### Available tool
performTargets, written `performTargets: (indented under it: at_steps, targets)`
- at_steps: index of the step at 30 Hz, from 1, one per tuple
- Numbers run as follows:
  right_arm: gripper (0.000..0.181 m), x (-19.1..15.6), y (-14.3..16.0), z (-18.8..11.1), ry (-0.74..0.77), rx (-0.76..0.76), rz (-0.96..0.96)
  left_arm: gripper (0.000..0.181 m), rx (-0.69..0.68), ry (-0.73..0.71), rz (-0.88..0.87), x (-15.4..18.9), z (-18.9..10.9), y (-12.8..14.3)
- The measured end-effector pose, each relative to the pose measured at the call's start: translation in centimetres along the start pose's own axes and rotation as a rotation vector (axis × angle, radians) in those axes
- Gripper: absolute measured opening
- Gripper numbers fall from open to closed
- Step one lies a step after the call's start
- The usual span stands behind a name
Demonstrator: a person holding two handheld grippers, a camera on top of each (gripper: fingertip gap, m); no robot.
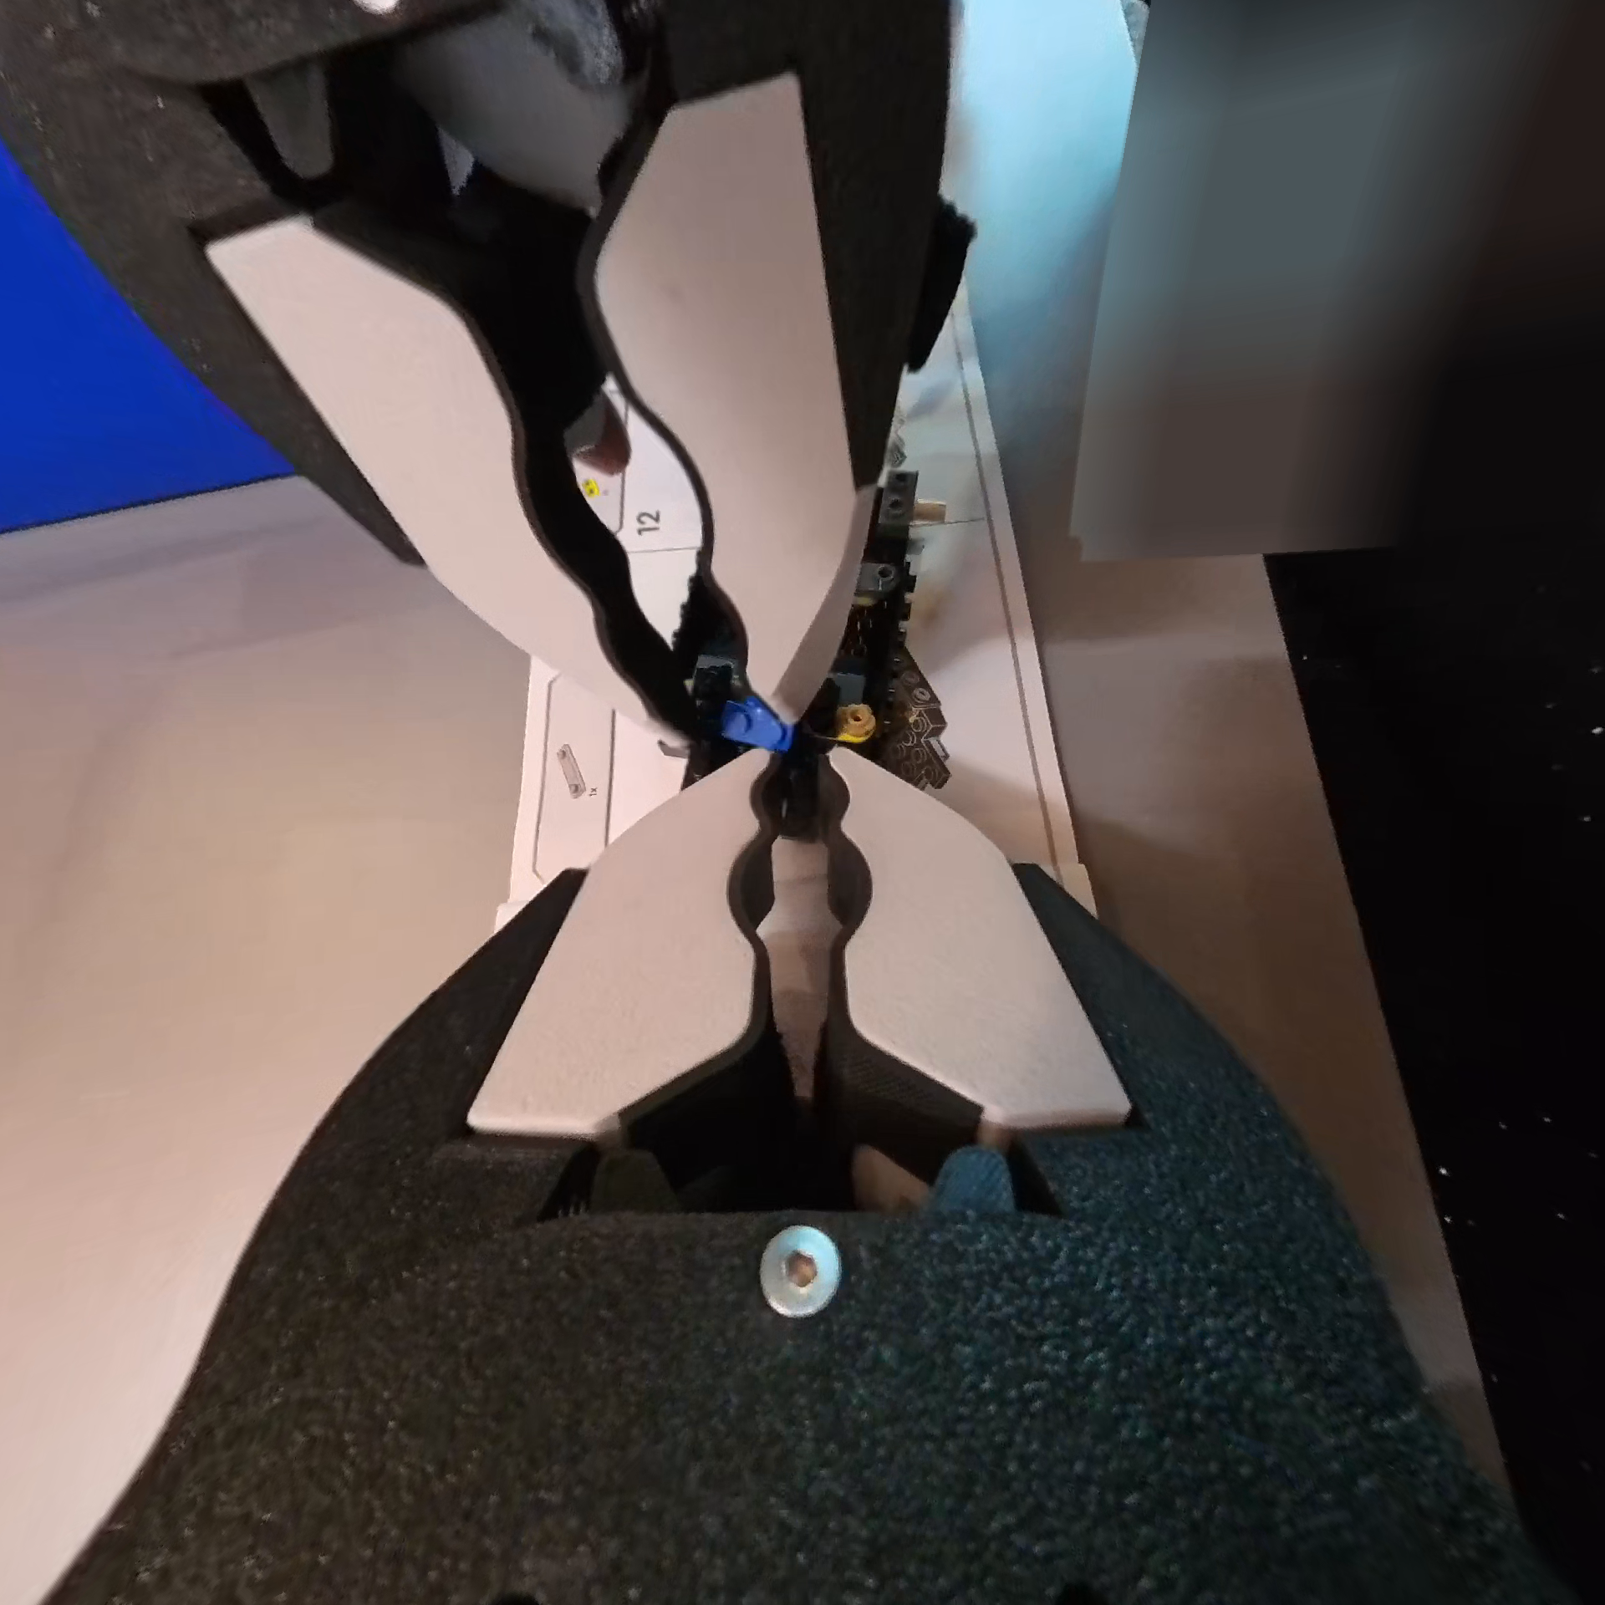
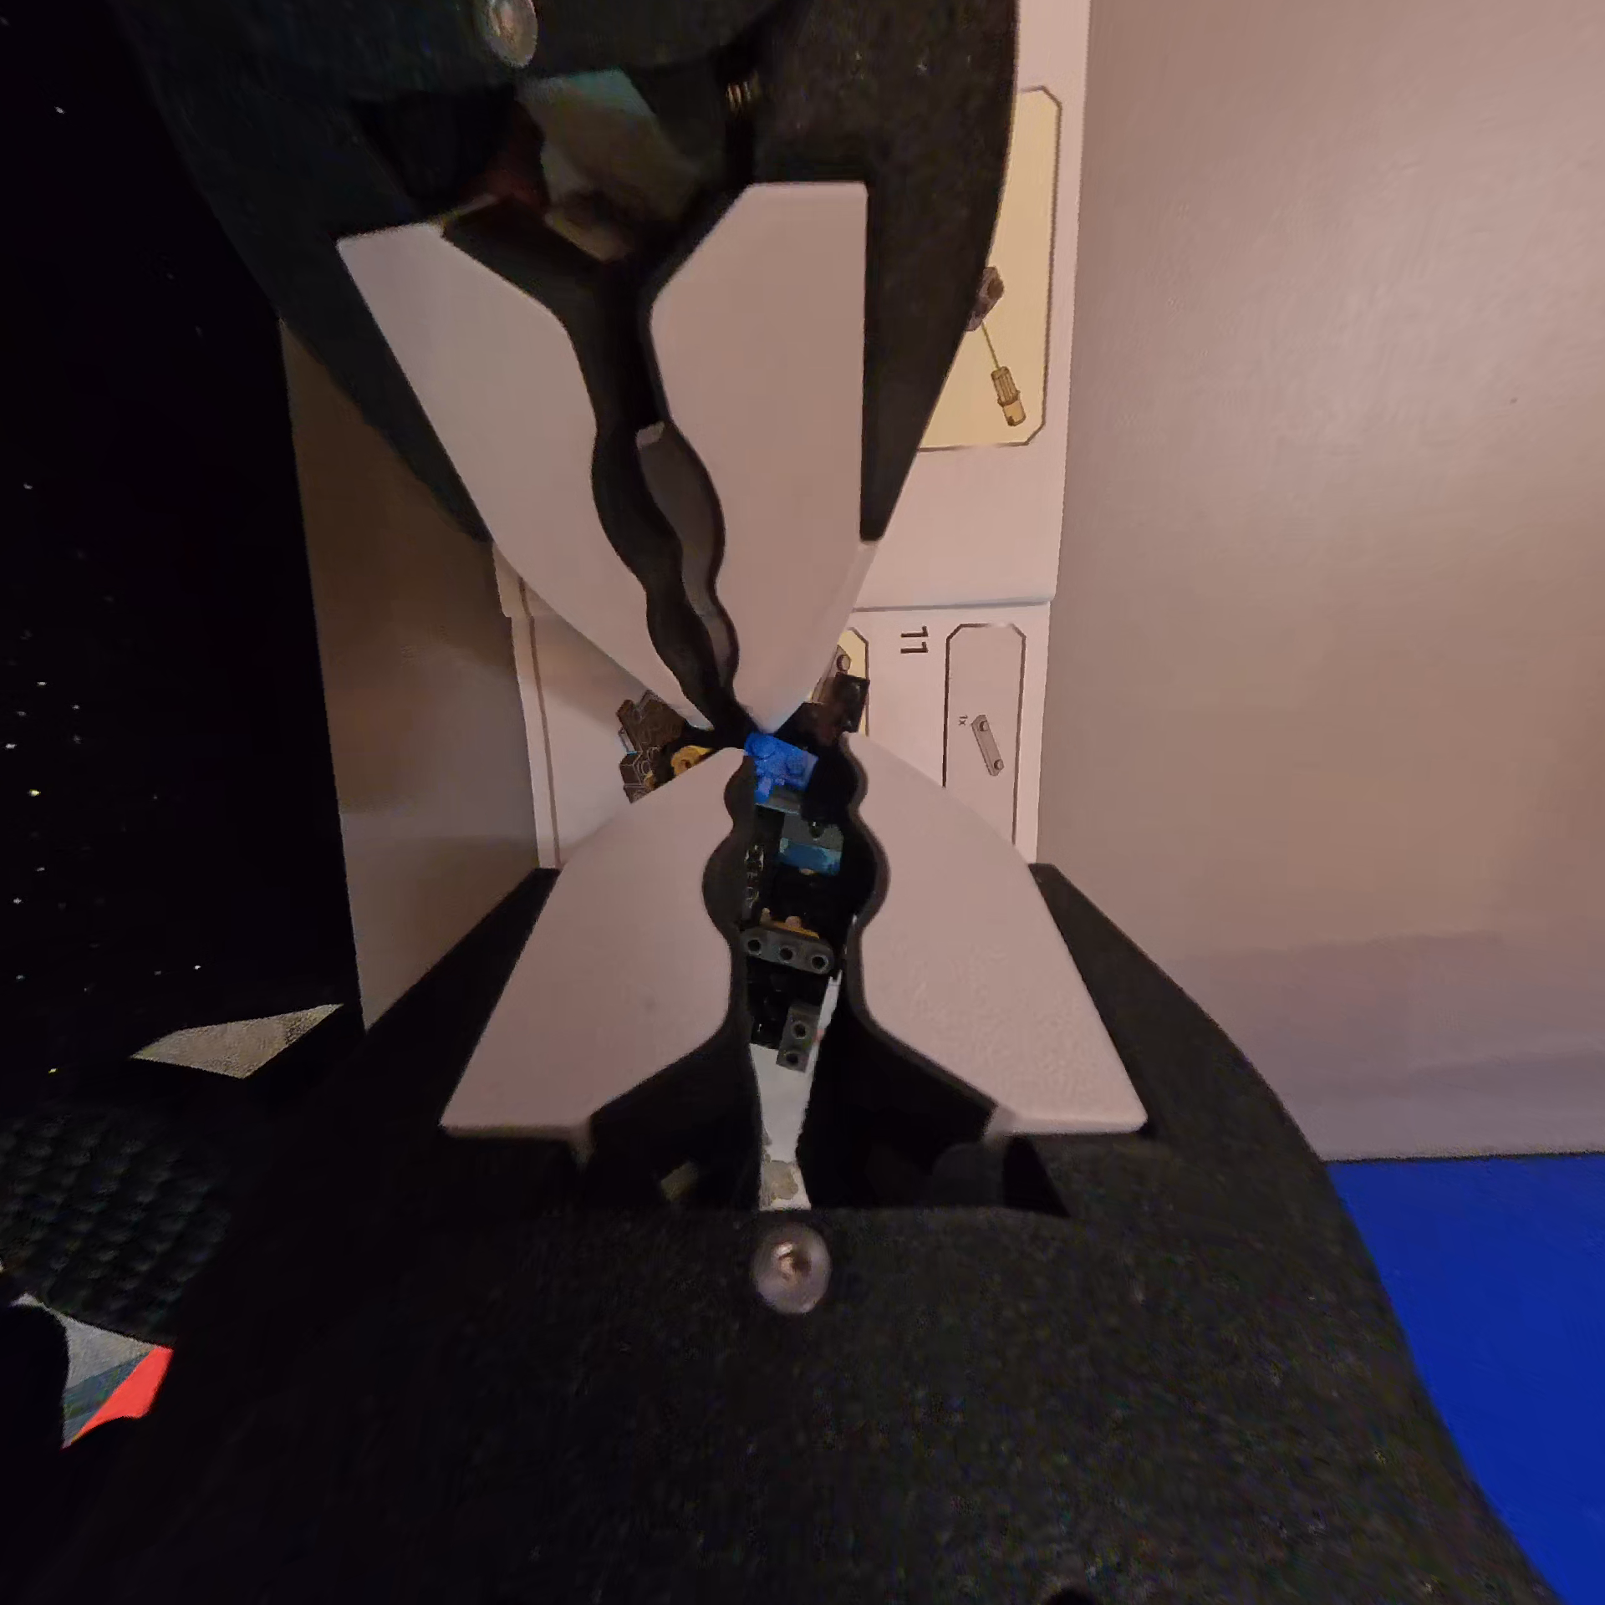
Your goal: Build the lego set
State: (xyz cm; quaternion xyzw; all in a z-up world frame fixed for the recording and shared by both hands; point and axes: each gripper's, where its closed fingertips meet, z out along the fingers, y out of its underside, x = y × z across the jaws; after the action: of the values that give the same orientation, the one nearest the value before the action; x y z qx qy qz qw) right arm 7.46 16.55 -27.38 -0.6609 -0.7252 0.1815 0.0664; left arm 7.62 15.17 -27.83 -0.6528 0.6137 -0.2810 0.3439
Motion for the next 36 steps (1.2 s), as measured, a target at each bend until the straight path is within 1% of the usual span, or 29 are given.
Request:
performTargets:
  at_steps: [3, 7, 11, 16, 20, 24, 28, 31, 36]
  targets:
    - [0.017, 0.1, 0.2, -1.2, 0.019, 0.066, 0.032, 0.008, 0.010, 0.007, -0.009, 0.0, -0.1, -0.1]
    - [0.011, 0.3, 0.7, -3.1, 0.065, 0.179, 0.122, 0.009, 0.028, 0.009, -0.026, -0.1, -0.3, -0.3]
    - [0.006, -0.6, 1.0, -2.9, 0.065, 0.229, 0.170, 0.009, 0.023, 0.006, -0.032, -0.1, -0.3, -0.2]
    - [0.006, -1.2, 0.8, -1.8, 0.081, 0.229, 0.173, 0.013, 0.005, 0.000, -0.023, -0.1, -0.3, 0.0]
    - [0.004, -1.2, 0.1, -1.0, 0.091, 0.224, 0.179, 0.021, -0.022, -0.018, -0.029, -0.5, -0.8, 0.6]
    - [0.000, -0.7, 0.1, -0.4, 0.116, 0.158, 0.197, 0.021, -0.016, -0.015, -0.047, -0.6, -0.9, 0.6]
    - [0.000, -0.5, -0.2, -0.1, 0.120, 0.112, 0.211, 0.021, -0.020, -0.015, -0.046, -0.5, -0.8, 0.8]
    - [0.000, -0.3, 0.1, 0.3, 0.138, 0.063, 0.222, 0.021, -0.011, -0.013, -0.059, -0.5, -1.0, 0.8]
    - [0.000, -0.3, 0.0, 0.4, 0.136, 0.039, 0.222, 0.019, -0.015, -0.002, -0.075, -0.4, -1.0, 1.0]
